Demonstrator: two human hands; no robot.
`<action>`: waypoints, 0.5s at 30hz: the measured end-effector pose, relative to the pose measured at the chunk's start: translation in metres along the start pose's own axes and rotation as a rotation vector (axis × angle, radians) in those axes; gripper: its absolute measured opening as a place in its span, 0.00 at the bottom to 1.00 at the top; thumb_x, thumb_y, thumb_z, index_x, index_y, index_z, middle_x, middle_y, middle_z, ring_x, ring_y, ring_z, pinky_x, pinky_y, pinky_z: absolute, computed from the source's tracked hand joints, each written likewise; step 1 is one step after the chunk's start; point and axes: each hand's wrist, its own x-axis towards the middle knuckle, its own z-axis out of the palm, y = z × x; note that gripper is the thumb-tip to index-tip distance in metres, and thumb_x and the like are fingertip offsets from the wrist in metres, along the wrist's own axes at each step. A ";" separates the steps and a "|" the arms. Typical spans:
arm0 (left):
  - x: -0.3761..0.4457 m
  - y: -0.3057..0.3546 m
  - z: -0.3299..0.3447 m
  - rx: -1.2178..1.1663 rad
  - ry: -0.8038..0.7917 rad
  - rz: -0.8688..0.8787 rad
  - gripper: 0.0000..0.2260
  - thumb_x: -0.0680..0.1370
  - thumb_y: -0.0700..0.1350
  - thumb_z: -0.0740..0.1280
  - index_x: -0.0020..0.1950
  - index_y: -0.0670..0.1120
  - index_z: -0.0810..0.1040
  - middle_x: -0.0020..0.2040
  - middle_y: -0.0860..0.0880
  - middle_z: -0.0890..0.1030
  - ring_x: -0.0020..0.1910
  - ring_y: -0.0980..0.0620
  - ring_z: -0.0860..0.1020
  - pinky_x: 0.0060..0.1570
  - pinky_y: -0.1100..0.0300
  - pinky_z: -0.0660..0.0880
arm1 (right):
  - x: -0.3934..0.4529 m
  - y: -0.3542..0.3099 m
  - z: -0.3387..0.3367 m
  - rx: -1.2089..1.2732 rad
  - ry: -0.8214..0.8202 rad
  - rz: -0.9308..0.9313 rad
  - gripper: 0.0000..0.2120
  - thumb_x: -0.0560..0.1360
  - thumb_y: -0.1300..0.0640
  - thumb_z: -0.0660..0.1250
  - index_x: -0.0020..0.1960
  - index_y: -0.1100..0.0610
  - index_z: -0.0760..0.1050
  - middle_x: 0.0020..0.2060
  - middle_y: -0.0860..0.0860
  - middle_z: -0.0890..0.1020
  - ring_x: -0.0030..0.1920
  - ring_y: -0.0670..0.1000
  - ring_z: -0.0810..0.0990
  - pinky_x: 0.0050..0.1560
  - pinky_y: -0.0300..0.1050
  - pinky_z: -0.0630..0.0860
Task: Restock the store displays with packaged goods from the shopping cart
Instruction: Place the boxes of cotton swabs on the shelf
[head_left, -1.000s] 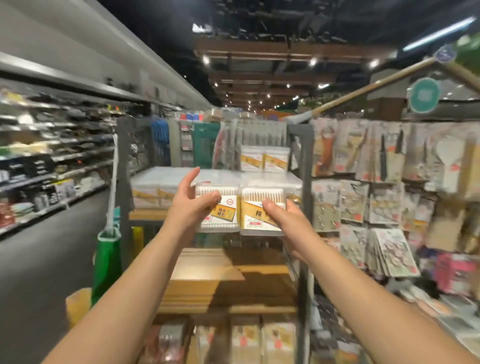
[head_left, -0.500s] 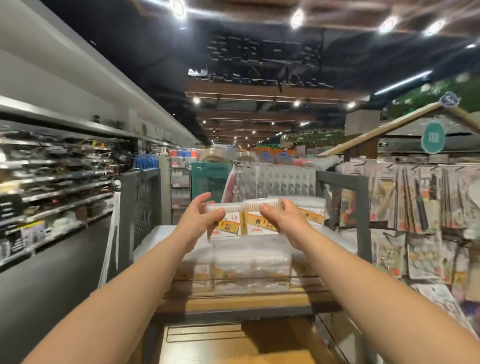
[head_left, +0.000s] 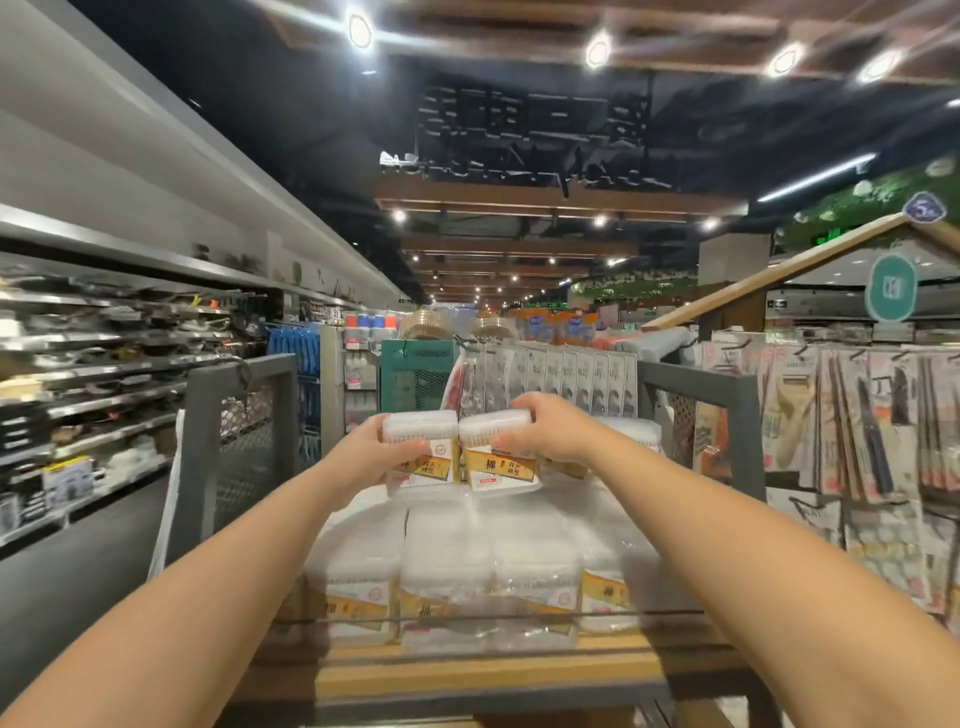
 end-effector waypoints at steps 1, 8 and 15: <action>0.005 0.002 -0.001 -0.027 -0.001 -0.003 0.21 0.75 0.43 0.73 0.66 0.46 0.72 0.56 0.45 0.83 0.55 0.46 0.82 0.61 0.44 0.77 | 0.006 -0.003 -0.004 -0.019 0.005 -0.021 0.35 0.71 0.41 0.74 0.72 0.56 0.68 0.65 0.52 0.76 0.60 0.54 0.78 0.62 0.53 0.76; 0.040 0.004 -0.008 0.014 0.015 -0.016 0.17 0.75 0.43 0.72 0.62 0.49 0.73 0.56 0.46 0.83 0.56 0.47 0.83 0.60 0.44 0.77 | 0.053 0.006 -0.010 -0.090 -0.016 -0.084 0.26 0.74 0.41 0.70 0.66 0.53 0.70 0.56 0.48 0.79 0.52 0.49 0.78 0.52 0.46 0.76; 0.055 -0.006 0.003 0.005 -0.048 -0.090 0.20 0.75 0.41 0.73 0.64 0.47 0.71 0.55 0.45 0.84 0.54 0.47 0.83 0.60 0.46 0.78 | 0.063 0.029 -0.008 -0.174 -0.155 -0.088 0.36 0.73 0.35 0.68 0.73 0.52 0.62 0.66 0.49 0.73 0.59 0.50 0.74 0.61 0.52 0.73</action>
